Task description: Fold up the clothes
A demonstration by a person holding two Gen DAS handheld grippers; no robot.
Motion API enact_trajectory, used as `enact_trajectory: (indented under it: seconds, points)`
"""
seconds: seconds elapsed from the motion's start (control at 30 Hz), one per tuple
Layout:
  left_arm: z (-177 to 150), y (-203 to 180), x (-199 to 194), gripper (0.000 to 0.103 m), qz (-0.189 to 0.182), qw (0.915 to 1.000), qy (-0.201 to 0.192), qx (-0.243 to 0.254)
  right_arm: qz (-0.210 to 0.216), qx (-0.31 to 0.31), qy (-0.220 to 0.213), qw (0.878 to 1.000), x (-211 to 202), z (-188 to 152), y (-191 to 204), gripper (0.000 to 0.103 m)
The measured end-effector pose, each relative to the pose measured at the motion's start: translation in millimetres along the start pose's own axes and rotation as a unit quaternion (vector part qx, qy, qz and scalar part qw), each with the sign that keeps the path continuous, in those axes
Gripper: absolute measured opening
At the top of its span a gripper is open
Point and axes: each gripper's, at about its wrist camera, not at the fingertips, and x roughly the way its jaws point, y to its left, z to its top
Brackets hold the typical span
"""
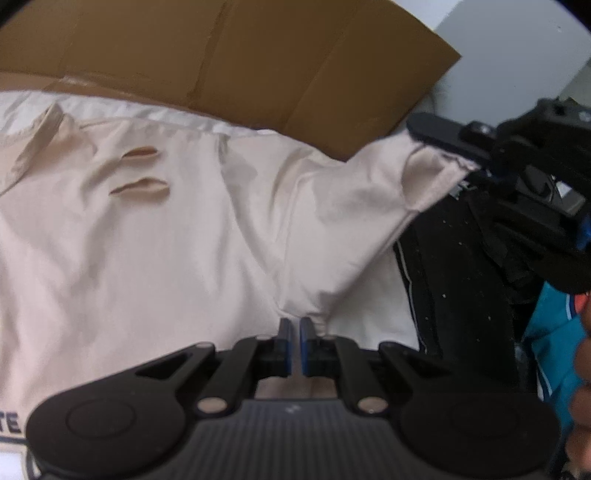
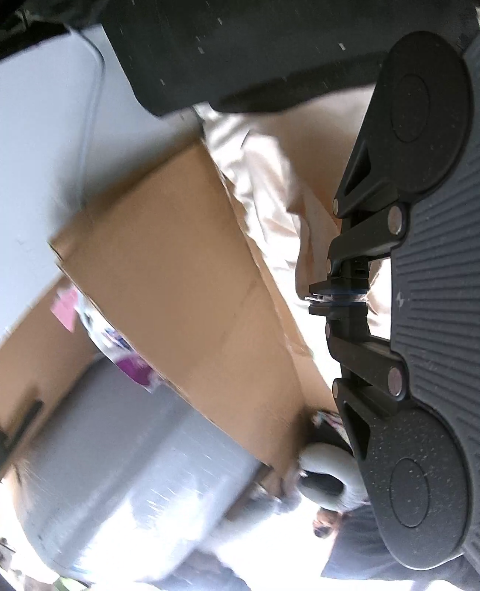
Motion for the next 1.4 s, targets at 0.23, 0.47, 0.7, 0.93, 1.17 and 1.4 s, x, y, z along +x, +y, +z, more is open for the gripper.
enact_trajectory:
  seconds: [0.23, 0.47, 0.7, 0.93, 1.17, 1.4]
  points:
    - [-4, 8, 4, 0.002, -0.016, 0.9991, -0.015, -0.037, 0.028, -0.001, 0.040, 0.999, 2, -17, 13, 0.001]
    - [-8, 12, 5, 0.003, -0.025, 0.9985, -0.022, -0.042, 0.032, 0.025, 0.077, 0.996, 4, -34, 10, 0.001]
    - [-9, 14, -9, 0.032, -0.025, 0.9995, -0.019, -0.005, 0.018, 0.045, 0.111, 0.993, 8, -46, 0, 0.005]
    - [-5, 15, -33, 0.044, 0.023, 0.9946, 0.028, 0.097, 0.027, 0.055, 0.104, 0.993, -6, -50, -5, 0.051]
    - [6, 15, -61, 0.045, 0.065, 0.9818, 0.040, 0.174, -0.003, 0.076, 0.075, 0.994, -23, -50, -31, 0.051]
    - [29, -9, -62, 0.047, 0.057, 0.9774, 0.019, 0.203, -0.031, 0.095, 0.055, 0.993, -33, -51, -55, 0.051]
